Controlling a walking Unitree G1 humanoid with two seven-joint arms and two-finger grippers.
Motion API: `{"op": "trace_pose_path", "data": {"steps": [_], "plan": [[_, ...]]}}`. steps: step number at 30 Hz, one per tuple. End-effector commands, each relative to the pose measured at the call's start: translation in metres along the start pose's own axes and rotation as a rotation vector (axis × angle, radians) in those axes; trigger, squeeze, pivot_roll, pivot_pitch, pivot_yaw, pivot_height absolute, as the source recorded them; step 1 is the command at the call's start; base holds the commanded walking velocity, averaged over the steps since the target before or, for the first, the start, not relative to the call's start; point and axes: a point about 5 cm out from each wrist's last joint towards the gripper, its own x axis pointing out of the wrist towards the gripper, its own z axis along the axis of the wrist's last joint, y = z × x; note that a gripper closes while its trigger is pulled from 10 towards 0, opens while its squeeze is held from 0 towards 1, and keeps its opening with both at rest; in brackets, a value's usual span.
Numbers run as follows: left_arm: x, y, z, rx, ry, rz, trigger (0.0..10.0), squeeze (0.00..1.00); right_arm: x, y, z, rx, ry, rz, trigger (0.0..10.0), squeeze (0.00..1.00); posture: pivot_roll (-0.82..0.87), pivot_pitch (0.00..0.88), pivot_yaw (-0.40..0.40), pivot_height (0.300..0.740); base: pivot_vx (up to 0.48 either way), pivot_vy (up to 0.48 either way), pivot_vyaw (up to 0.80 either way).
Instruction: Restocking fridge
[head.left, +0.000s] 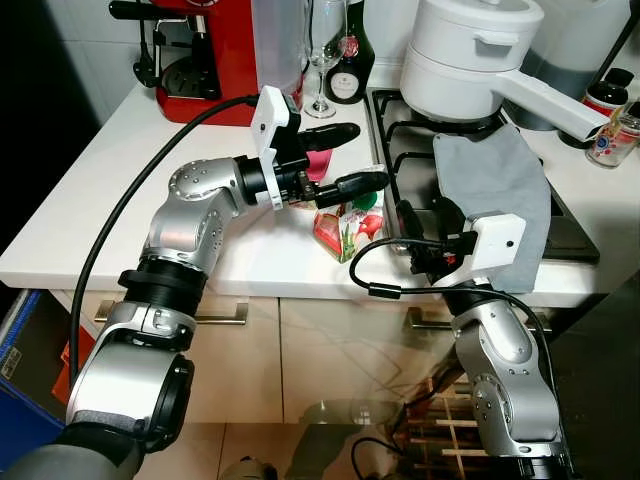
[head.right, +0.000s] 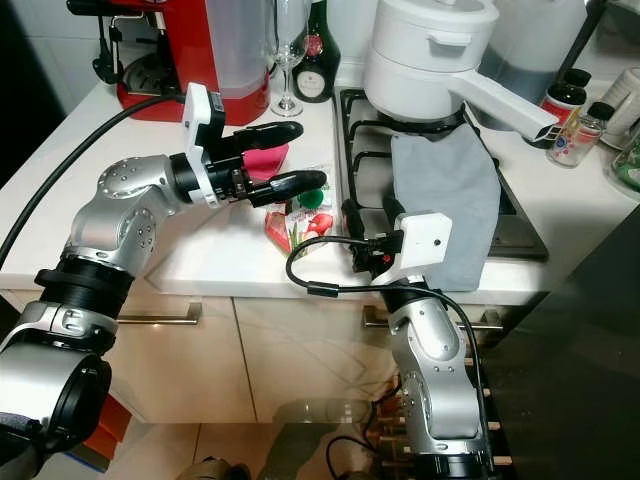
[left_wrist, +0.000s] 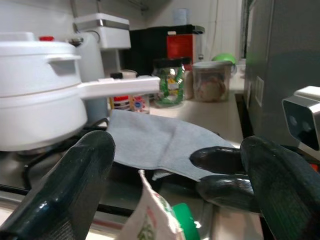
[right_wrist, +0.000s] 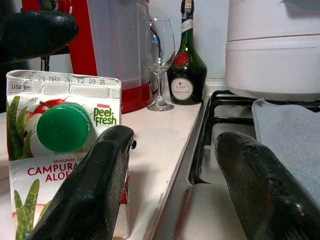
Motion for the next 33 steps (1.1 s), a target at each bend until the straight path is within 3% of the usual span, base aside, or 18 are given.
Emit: {"op": "trace_pose_path", "data": {"steps": [1,12,21,22,28,30,33], "plan": [[0.001,-0.002,-0.002,0.000,0.018,-0.002,10.0,0.00,-0.002,-0.002,-0.006,0.010,0.031,-0.006,10.0,0.00,-0.05,0.000,-0.006,0.740,0.000,0.000,0.00],[0.007,0.005,-0.023,-0.102,0.047,0.090,10.0,0.00,-0.002,-0.001,-0.007,0.010,0.040,0.001,10.0,0.00,-0.06,0.000,-0.009,0.740,0.000,0.000,0.00],[0.014,0.009,-0.034,-0.128,0.073,0.163,10.0,0.00,-0.003,-0.001,-0.008,0.009,0.045,0.000,10.0,0.00,-0.07,0.000,-0.008,0.740,0.000,0.000,0.00],[0.014,0.016,-0.032,-0.110,0.069,0.250,0.0,0.00,-0.004,-0.001,-0.008,0.008,0.048,0.001,10.0,0.00,-0.07,0.000,-0.007,0.740,0.000,0.000,0.00],[0.008,0.023,-0.037,-0.137,0.054,0.362,0.0,0.00,-0.004,-0.001,-0.010,0.008,0.054,0.002,10.0,0.00,-0.06,0.000,-0.009,0.740,0.000,0.000,0.00],[0.007,0.019,-0.049,-0.227,0.018,0.417,0.0,0.00,-0.004,-0.001,-0.011,0.008,0.058,0.005,10.0,0.00,-0.06,0.000,-0.008,0.740,0.000,0.000,0.00],[0.008,0.014,-0.059,-0.247,0.029,0.437,0.0,0.00,-0.003,0.000,-0.012,0.009,0.061,0.008,10.0,0.00,-0.06,0.000,-0.009,0.740,0.000,0.000,0.00]]}}
